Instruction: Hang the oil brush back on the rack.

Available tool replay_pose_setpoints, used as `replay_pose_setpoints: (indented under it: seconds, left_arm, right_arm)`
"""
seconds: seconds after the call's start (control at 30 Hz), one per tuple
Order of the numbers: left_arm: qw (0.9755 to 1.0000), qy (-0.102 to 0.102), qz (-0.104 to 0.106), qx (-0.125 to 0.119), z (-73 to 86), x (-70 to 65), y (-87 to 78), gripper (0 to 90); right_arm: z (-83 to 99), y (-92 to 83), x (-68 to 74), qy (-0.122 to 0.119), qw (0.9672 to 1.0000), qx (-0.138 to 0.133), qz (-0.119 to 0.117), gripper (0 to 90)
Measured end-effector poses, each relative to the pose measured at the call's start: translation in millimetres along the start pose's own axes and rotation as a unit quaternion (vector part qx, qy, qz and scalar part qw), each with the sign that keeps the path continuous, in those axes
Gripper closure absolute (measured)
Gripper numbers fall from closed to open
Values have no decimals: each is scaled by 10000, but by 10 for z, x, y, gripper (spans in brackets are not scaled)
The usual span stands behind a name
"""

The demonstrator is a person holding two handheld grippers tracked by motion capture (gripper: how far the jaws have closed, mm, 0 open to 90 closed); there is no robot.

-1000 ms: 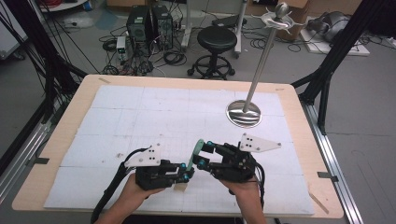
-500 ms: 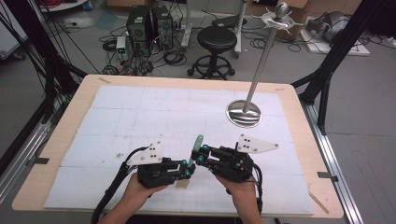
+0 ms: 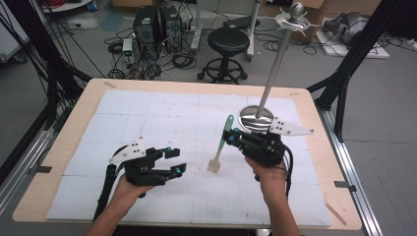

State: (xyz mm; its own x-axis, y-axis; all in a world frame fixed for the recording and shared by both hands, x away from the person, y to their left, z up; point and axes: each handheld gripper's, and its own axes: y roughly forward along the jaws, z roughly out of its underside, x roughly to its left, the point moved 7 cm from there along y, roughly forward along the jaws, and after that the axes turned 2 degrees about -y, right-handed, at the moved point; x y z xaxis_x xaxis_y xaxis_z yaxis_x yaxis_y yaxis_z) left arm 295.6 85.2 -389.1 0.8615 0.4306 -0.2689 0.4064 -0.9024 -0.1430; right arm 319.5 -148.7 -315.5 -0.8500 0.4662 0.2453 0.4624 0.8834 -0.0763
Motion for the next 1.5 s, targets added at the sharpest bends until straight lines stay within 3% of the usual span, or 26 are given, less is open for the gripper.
replay_pose_setpoints:
  seconds: [0.1,0.23,0.27,0.5,0.67,0.73,0.83,0.87,1.07,1.5]
  left_arm:
    - [9996,-86,-256,41,25,114,-118,349]
    - [9983,12,-541,196,61,233,-254,182]
    - [9982,-11,-578,178,60,255,-290,180]
    - [9982,3,-595,81,42,355,-450,204]
    - [9982,-8,-593,42,28,375,-473,206]
    - [9983,-26,-573,33,18,376,-473,206]
    - [9983,11,-579,31,-29,383,-494,207]
    - [9981,35,-616,5,-75,390,-524,207]
    - [9975,88,-703,9,-132,431,-604,213]
    - [9975,87,-704,7,-132,461,-608,216]
  right_arm:
    - [-160,-32,-163,-110,9990,-40,441,831]
    - [-370,-59,-353,-154,9959,20,894,832]
    - [-433,-54,-393,-209,9951,29,965,831]
    - [-1008,-18,-612,-349,9892,-68,1420,832]
    - [-1236,-50,-758,-302,9854,-173,1665,832]
    - [-1357,-83,-866,-252,9823,-254,1836,832]
    - [-1404,-101,-946,-187,9815,-285,1883,832]
    - [-1443,-119,-1020,-130,9798,-271,1978,832]
    - [-1531,-120,-1134,-32,9786,-308,2034,832]
    - [-1581,-94,-1227,100,9771,-433,2081,831]
